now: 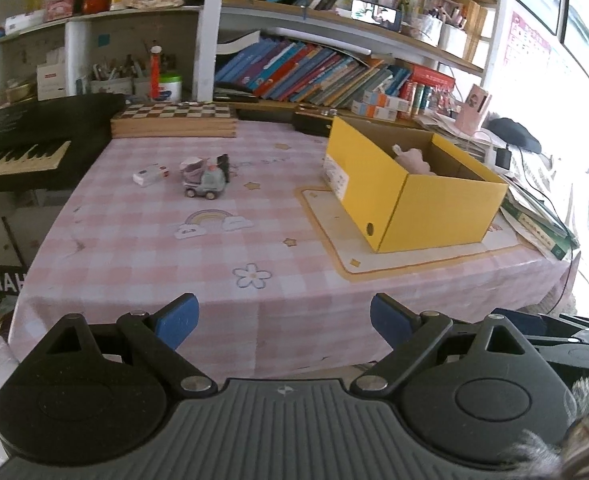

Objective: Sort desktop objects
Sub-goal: 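Move both tools toward the small white box and grey toy car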

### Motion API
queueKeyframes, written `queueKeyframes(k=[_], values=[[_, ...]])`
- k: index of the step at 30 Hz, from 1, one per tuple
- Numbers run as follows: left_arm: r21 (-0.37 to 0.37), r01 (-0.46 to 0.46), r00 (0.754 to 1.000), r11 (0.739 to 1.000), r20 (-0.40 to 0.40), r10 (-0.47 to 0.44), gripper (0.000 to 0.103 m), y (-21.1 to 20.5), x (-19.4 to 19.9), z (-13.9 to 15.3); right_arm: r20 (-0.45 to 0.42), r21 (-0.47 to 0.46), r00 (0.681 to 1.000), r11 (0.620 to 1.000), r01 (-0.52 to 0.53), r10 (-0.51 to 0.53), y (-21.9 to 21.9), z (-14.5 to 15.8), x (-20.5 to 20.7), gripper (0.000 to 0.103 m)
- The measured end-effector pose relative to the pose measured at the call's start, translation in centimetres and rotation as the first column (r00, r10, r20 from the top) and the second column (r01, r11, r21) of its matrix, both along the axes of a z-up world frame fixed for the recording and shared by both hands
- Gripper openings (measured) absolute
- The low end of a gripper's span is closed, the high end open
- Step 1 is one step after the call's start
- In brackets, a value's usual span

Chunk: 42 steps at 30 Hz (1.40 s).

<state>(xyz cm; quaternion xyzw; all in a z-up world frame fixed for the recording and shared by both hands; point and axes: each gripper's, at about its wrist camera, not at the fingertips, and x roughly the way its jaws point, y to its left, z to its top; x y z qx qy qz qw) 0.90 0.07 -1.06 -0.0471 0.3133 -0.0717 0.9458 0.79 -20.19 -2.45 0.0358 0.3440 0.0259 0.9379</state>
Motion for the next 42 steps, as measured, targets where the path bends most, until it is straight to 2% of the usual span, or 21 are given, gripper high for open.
queueKeyframes(k=[26,35,42], values=[[-0.015,-0.13,0.991,0.991,0.014,0.13,0.093,5.8,-0.4,0.2,-0.002,-0.029,0.986,0.986,-0.166,0.166,6.6,0.2,1.2,0.07],[-0.012,-0.18,0.984,0.984,0.007,0.18,0.093,7.1,0.9,-0.1,-0.003,-0.025,0.976,0.976,-0.216,0.216,8.1,-0.2,3.4,0.07],[-0.007,-0.207,0.978,0.978,-0.008,0.207,0.093,7.7,3.8,-0.4,-0.016,-0.018,0.971,0.971,-0.238,0.238,8.7,-0.5,6.7,0.07]])
